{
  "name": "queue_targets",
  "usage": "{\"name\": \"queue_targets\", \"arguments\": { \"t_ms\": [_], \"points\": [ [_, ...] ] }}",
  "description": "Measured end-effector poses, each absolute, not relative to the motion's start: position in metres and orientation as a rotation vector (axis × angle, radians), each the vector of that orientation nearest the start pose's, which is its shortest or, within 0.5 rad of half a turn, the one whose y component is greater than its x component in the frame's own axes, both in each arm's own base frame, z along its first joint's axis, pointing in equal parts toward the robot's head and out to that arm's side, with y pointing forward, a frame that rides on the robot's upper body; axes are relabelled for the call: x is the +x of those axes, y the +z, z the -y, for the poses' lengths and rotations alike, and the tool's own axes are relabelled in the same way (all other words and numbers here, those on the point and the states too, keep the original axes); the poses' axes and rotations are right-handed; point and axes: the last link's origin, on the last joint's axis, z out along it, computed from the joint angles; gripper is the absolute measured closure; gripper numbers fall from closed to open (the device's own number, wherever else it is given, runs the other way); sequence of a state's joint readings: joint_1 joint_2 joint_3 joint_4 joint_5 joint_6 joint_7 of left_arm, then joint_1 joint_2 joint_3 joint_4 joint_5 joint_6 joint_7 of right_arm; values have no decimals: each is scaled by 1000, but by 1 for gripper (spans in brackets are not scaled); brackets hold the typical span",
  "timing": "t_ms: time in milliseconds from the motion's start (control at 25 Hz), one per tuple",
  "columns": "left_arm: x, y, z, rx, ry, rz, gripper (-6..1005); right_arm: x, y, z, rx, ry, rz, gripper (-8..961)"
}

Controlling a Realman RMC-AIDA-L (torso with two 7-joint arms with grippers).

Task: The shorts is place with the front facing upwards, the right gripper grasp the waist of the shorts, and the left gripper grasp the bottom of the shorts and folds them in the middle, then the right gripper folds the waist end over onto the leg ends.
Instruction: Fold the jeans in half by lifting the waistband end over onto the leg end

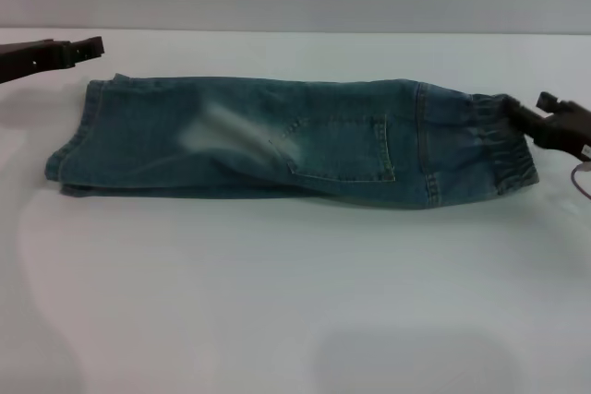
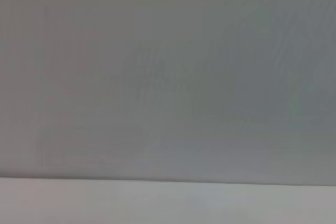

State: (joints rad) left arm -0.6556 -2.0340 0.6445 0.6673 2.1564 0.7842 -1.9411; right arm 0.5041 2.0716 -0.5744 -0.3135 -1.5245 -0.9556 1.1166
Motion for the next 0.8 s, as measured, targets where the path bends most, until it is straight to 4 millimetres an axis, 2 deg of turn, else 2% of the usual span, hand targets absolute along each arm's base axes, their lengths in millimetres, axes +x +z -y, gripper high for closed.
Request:
{"name": "queue_targets", "arguments": {
  "t_ms": [120,320,440,560,600,800],
  "points": [
    [-304,61,-434,-1928,-423,1079,308,342,6,-362,-1913,718,-973,328],
    [-295,63,-431,-1952,-540,1006,185,331,37,-365,-1929,820,-960,316],
    [-288,63,-426,-1975,-639,944,184,320,55,-370,-2017,810,-986,316],
    [-280,57,-419,-2008,-756,860,183,306,71,-376,-2150,729,-1078,316],
    [-275,54,-413,-2018,-839,782,183,302,76,-379,-2186,697,-1109,316],
    [-270,50,-400,-2011,-949,648,183,281,100,-390,-2350,439,-1267,315]
  ]
}}
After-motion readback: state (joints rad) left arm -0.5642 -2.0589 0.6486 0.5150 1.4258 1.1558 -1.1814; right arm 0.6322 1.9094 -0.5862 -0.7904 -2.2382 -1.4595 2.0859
